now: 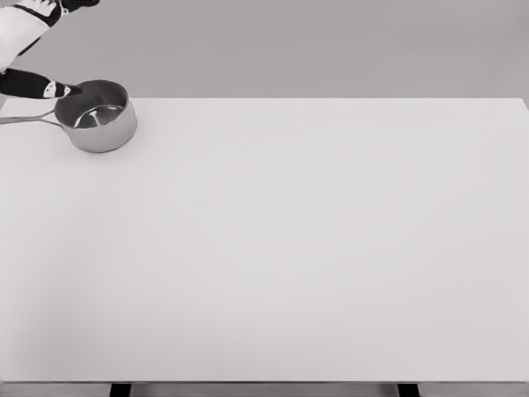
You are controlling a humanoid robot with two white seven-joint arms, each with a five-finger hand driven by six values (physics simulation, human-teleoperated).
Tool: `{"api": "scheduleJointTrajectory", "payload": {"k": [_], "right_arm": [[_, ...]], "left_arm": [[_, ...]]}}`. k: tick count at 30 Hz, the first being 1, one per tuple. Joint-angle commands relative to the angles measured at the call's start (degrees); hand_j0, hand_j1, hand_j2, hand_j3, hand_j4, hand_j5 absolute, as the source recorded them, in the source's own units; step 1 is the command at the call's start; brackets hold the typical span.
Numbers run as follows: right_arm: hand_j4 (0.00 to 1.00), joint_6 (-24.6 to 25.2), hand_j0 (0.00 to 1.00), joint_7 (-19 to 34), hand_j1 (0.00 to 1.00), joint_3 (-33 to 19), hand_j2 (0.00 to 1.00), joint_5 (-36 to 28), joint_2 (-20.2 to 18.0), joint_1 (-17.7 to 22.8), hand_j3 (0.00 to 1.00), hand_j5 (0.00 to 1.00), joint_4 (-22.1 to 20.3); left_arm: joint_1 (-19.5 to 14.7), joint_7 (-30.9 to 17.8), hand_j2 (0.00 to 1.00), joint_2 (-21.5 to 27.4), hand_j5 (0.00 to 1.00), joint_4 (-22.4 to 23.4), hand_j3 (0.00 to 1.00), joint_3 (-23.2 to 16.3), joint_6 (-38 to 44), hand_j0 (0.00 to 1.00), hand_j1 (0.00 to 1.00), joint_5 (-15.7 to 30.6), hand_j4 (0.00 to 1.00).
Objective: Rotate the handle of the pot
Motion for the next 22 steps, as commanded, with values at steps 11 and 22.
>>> {"api": "scheduleJointTrajectory", "payload": {"k": [11, 22], "right_arm": [[1.00, 0.0, 1.00, 0.0, 1.00, 0.0, 1.00, 0.0, 0.0, 0.0, 1.00, 1.00, 0.0], [1.00, 0.0, 1.00, 0.0, 1.00, 0.0, 1.00, 0.0, 0.0, 0.0, 1.00, 1.00, 0.0]], "left_arm": [[2.8, -0.3, 1.00, 2.0, 1.00, -16.2, 1.00, -16.2, -5.0, 1.00, 1.00, 7.3, 1.00], [3.5, 0.2, 1.00, 5.0, 1.00, -16.2, 1.00, -17.6, -5.0, 1.00, 1.00, 3.1, 1.00]]}}
